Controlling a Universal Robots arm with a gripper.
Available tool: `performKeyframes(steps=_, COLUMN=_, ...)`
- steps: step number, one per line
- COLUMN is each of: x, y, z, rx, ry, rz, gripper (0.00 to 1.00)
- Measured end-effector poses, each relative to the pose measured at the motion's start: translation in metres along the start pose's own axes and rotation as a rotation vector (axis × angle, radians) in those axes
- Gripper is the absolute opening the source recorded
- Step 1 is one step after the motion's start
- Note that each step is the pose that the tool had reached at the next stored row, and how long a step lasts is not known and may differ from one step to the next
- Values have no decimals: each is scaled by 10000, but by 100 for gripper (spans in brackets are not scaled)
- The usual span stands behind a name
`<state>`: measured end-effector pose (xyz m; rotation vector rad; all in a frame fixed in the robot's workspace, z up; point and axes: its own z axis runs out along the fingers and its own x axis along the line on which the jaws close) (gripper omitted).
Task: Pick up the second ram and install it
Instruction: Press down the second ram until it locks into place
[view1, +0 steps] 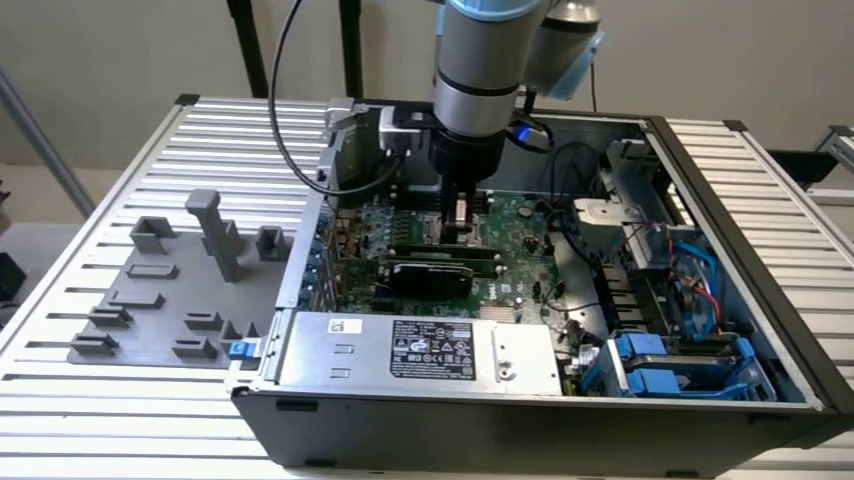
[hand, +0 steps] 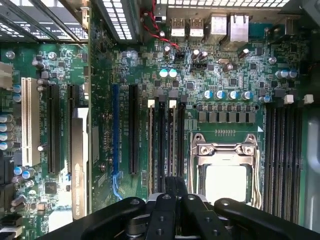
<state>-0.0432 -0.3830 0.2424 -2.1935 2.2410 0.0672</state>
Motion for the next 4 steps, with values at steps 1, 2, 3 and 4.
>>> performKeyframes(steps=1, x=0, y=0, z=0, rx=0, ry=0, rz=0, gripper=0)
performKeyframes(steps=2, x=0, y=0, z=0, rx=0, ry=1, rz=0, gripper=0)
performKeyframes(steps=3, x=0, y=0, z=-1, rx=0, ry=2, rz=0, gripper=0)
performKeyframes(steps=4, x=0, y=0, z=-1, rx=0, ry=1, rz=0, gripper=0)
